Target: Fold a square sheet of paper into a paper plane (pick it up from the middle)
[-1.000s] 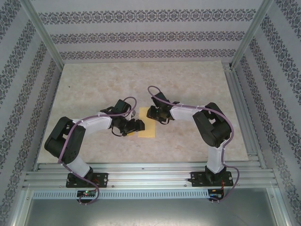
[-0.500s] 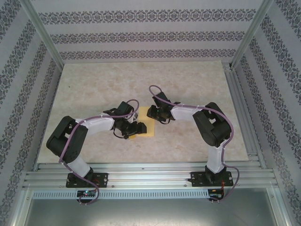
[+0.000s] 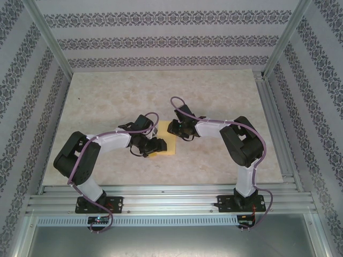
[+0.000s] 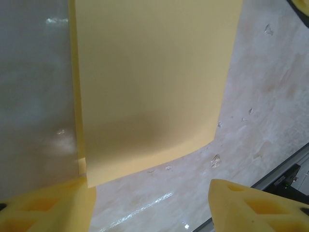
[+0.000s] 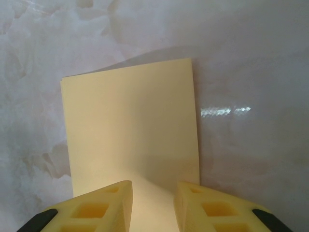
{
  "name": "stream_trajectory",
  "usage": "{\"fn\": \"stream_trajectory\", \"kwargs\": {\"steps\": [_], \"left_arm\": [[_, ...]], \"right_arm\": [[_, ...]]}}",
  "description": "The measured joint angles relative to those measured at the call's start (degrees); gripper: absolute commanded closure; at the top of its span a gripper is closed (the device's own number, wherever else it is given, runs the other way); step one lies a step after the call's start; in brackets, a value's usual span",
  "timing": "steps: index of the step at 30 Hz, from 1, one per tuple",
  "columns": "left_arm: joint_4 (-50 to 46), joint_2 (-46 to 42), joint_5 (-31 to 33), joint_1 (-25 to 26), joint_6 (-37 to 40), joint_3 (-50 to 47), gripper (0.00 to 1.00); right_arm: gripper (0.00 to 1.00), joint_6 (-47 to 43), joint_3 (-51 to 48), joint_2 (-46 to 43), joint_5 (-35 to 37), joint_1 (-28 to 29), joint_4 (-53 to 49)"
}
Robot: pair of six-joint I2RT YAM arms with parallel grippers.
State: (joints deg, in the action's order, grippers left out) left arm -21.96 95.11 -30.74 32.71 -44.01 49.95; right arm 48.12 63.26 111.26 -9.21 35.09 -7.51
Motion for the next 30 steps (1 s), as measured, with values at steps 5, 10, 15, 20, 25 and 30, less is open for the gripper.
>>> {"fn": "stream_trajectory", "kwargs": {"steps": [5, 10, 15, 20, 25, 30], "left_arm": [[0.52, 0.00, 1.36, 0.00, -0.04, 0.26, 0.39], [3.56, 0.00, 1.68, 0.00, -0.52, 0.26, 0.48], [5.53, 0.07, 1.90, 0.00, -0.96, 0.26, 0.62], [5.60, 1.33, 3.28, 0.00, -1.05, 0.26, 0.73], [5.07, 1.99, 4.74, 0.00, -0.90, 0.26, 0.75], [5.07, 1.99, 4.92, 0.00, -0.87, 0.26, 0.75]], "right_arm": [[0.69, 0.00, -0.09, 0.00, -0.11, 0.00, 0.24], [0.69, 0.02, -0.57, 0.00, -0.24, 0.00, 1.33], [0.69, 0.02, -1.55, -0.11, -1.79, -0.37, 3.82], [0.69, -0.26, -3.23, -1.49, -4.55, -1.11, 4.92], [0.71, -1.55, -5.07, -5.27, -7.17, -1.07, 3.23], [0.73, -1.75, -5.46, -6.97, -8.13, -0.59, 2.97]]}}
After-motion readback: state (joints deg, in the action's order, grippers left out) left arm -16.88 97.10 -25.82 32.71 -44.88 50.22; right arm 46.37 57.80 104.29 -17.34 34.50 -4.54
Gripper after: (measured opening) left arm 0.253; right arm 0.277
